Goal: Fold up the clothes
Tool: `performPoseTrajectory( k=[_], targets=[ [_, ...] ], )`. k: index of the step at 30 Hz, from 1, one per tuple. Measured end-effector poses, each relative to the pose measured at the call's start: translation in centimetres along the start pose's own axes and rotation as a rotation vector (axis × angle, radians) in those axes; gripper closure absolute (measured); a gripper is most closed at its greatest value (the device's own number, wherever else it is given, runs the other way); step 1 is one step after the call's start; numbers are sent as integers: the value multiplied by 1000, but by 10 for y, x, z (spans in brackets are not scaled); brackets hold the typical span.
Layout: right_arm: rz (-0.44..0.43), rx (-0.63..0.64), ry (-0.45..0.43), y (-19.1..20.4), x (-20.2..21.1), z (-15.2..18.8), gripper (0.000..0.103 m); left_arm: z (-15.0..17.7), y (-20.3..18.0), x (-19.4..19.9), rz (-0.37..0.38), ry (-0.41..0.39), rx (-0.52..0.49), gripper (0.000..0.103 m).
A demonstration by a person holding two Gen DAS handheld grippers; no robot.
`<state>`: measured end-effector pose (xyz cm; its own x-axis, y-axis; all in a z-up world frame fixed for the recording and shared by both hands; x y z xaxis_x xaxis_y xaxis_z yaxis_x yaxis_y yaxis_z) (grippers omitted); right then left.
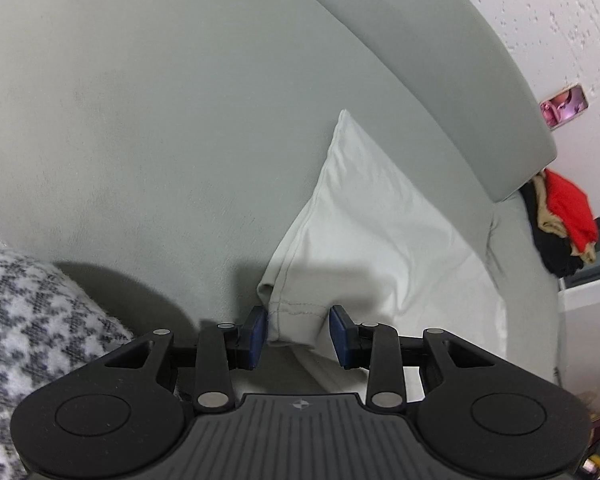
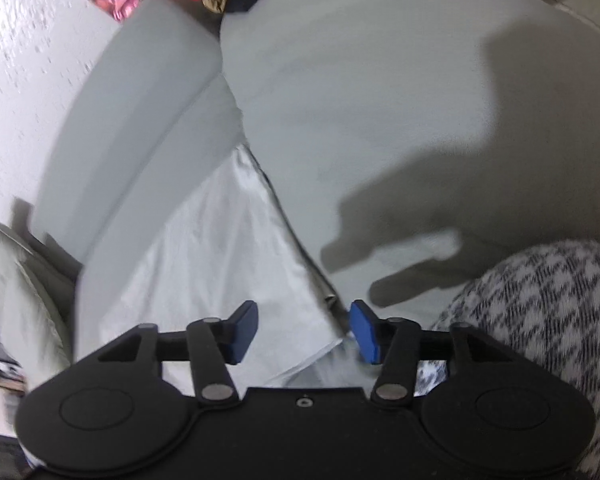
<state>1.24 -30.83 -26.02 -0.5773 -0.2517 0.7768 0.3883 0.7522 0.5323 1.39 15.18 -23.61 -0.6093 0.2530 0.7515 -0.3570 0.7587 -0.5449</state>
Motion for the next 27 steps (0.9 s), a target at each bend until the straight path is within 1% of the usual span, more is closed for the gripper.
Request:
performPoseTrajectory(
  k=[2, 3, 7, 8, 10, 11, 12, 13, 17, 18, 19, 20, 23, 24, 25, 26, 27],
  targets=[
    [66, 42, 26, -2, -9, 3, 70, 2, 1, -2, -8, -2, -11, 70],
    [77, 52, 34, -2, -13, 4, 71, 2, 1, -2, -5, -4, -11, 70],
    [71, 48, 40, -3, -25, 7, 71, 1, 3, 0, 38, -10, -12, 78],
    [71, 46, 40, -3, -28, 8, 71, 1, 3, 1, 41, -12, -16, 86],
    [73, 67, 33, 0, -24, 10, 72, 2, 2, 4, 43, -16, -25, 97],
    [67, 75, 26, 3, -21, 11, 79, 2, 1, 7, 45, -26, -31, 98],
    [62, 87, 23, 6, -18, 12, 95, 2, -1, 10, 47, -39, -39, 98],
    [57, 99, 21, 10, -15, 13, 98, 2, -4, 14, 52, -54, -51, 98],
    [44, 114, -57, 26, 0, 1, 99, -1, -21, 37, 80, -127, -118, 99],
    [41, 118, -78, 30, 4, -2, 99, -3, -24, 42, 75, -141, -133, 99],
    [40, 108, -100, 32, 10, -7, 99, -5, -25, 46, 59, -149, -145, 99],
    [55, 110, -104, 30, 11, -9, 99, -5, -24, 45, 32, -144, -160, 99],
    [111, 123, -103, 22, 8, -14, 99, -3, -14, 28, -71, -89, -207, 98],
    [121, 123, -81, 19, 2, -12, 99, 0, -12, 20, -93, -59, -230, 98],
    [131, 122, -55, 16, -5, -8, 99, 5, -10, 14, -114, -32, -253, 93],
    [140, 122, -29, 13, -11, -5, 98, 9, -9, 13, -138, -20, -268, 90],
    [156, 135, -23, 12, -13, -2, 97, 13, -8, 14, -159, -16, -286, 88]
  ],
)
Point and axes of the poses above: each gripper's, at about its wrist camera, not at the fingertips, and x roughly against the way its jaws point, y to its left, z to its underside, the point moved 9 cm from there along -x, roughly the way its jaws point, and after that the axes turned 5 degrees about -y, right-handed, at the moved point
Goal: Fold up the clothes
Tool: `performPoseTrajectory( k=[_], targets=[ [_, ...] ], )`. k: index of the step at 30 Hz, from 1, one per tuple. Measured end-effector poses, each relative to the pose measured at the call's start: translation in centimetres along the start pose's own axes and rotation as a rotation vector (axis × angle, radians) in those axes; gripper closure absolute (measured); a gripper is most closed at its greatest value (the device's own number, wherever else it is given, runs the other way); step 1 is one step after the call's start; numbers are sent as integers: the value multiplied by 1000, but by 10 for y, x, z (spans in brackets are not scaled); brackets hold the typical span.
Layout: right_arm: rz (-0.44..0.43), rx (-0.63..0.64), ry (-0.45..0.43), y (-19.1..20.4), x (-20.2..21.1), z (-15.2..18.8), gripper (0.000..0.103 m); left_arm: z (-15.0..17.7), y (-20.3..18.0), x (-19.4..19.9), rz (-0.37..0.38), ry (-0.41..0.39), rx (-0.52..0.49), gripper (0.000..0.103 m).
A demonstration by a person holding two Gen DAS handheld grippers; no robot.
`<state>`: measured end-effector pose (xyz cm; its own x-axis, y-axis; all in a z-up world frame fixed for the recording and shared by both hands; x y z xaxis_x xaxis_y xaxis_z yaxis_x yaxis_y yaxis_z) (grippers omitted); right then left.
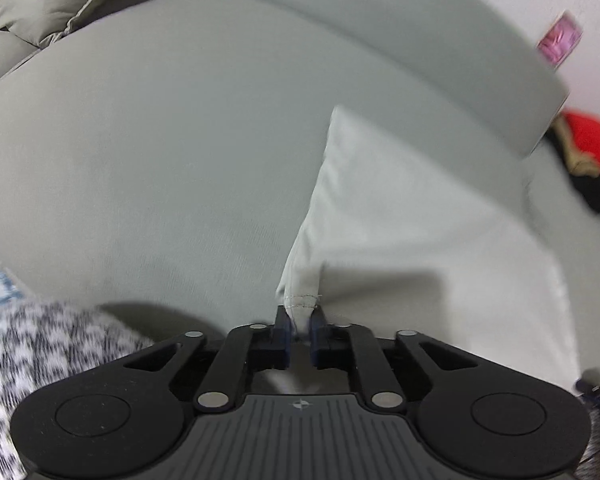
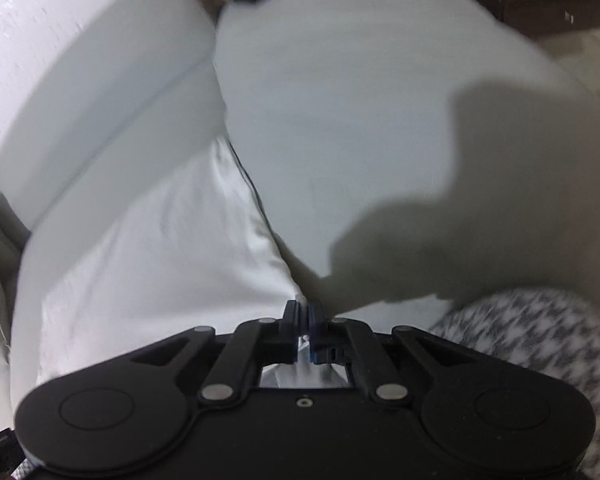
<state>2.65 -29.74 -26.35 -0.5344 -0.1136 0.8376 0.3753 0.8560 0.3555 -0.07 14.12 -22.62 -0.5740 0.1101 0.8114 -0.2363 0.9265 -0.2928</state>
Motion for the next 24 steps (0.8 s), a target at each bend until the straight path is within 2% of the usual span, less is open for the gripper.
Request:
performPoseTrajectory(
  k=[2, 4, 5, 6, 8, 11, 13, 14, 17, 19, 21, 22, 23, 24],
  targets=[
    [37, 32, -5, 0, 1, 4, 95, 5, 1, 9, -41, -16, -50, 84],
    [60, 50, -26, 0, 12, 4, 83, 7, 4, 25, -66, -46, -88, 84],
    [70, 59, -36, -1, 18, 3, 71, 5, 4, 34, -70, -71, -101, 82],
    [66, 60, -56, 1, 25, 2, 67, 2, 1, 41, -66, -100, -115, 81],
    [31, 63, -102, 2, 42, 2, 66, -7, -8, 54, -48, -157, -146, 81],
    [-83, 49, -133, 16, 50, -6, 68, -21, -31, 60, -4, -221, -202, 81],
    [-154, 52, -122, 35, 39, -8, 72, -29, -56, 43, 36, -224, -242, 82],
    [-187, 67, -112, 51, 28, -8, 80, -32, -69, 33, 56, -221, -260, 83],
    [-280, 115, -43, 95, -7, 2, 82, -34, -101, -5, 86, -187, -315, 80],
    [-316, 121, 0, 115, -33, 9, 82, -34, -99, -34, -21, -174, -370, 78],
    [-255, 144, 6, 116, -55, 11, 84, -35, -86, -58, -164, -167, -418, 79],
    [-228, 154, -7, 113, -60, 9, 97, -39, -73, -60, -233, -183, -433, 80],
    [-207, 161, -28, 106, -60, 6, 103, -44, -62, -59, -286, -208, -448, 80],
    [-186, 168, -50, 99, -58, 2, 103, -49, -51, -58, -350, -223, -463, 80]
  ],
)
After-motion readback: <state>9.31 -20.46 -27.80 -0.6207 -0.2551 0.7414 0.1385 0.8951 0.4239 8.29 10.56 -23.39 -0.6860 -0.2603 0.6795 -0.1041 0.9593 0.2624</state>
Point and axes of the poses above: each gripper's, at about its wrist camera, not at the fingertips, and x roughly against the way its jaws point, y to its left, z to its underside, the point moved 9 cm from there along -x, roughly the way its jaws point, and after that the axes turned 5 degrees about -y, right-handed, at the moved point
